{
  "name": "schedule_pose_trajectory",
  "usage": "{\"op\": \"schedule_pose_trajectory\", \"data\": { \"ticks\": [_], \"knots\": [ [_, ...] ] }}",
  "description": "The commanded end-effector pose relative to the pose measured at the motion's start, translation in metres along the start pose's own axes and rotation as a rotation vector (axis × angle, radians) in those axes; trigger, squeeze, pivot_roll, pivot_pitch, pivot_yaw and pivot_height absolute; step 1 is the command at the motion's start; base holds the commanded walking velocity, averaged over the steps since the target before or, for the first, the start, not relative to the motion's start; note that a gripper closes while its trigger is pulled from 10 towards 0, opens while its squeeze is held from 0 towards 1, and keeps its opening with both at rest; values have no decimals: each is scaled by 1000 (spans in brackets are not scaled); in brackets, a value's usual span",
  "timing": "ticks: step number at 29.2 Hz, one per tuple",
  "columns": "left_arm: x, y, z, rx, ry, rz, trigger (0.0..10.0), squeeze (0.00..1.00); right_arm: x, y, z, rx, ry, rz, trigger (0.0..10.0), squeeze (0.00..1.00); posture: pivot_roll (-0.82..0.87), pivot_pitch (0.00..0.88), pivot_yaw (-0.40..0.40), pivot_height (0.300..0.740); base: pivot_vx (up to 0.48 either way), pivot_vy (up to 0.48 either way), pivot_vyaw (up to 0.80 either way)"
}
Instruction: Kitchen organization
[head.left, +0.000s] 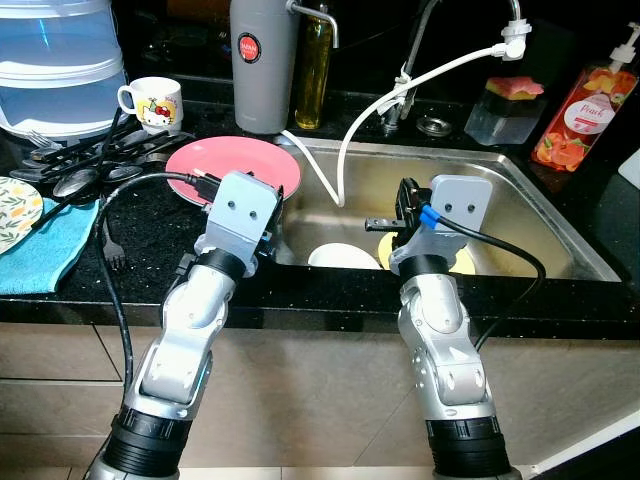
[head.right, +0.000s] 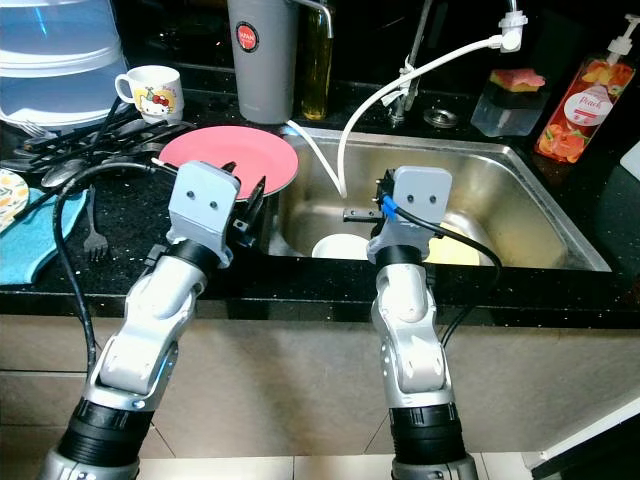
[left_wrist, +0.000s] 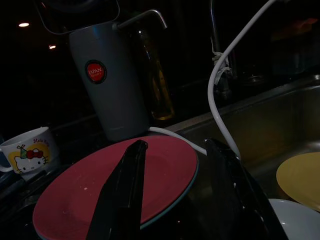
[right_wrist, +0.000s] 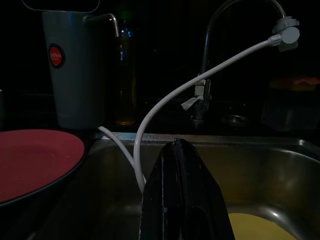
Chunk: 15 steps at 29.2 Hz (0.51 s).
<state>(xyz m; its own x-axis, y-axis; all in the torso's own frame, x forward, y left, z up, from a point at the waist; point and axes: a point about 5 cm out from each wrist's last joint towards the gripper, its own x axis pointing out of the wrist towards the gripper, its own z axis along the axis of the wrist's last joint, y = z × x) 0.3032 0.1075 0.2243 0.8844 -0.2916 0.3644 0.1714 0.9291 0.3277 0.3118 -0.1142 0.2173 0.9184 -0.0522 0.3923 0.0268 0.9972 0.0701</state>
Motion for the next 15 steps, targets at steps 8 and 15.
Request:
{"op": "schedule_pose_trajectory", "data": {
  "ticks": [8,15],
  "knots": [
    [1,-2,-1,-1,1,-13,10000,0,-2,-3,-3,-12,11,-11,10000,0,226,0,-86,740,0,0,0],
    [2,-4,0,-2,-5,-14,10000,0,-1,-4,-4,-12,14,-14,10000,0,223,0,-87,740,0,0,0]
  ]
}}
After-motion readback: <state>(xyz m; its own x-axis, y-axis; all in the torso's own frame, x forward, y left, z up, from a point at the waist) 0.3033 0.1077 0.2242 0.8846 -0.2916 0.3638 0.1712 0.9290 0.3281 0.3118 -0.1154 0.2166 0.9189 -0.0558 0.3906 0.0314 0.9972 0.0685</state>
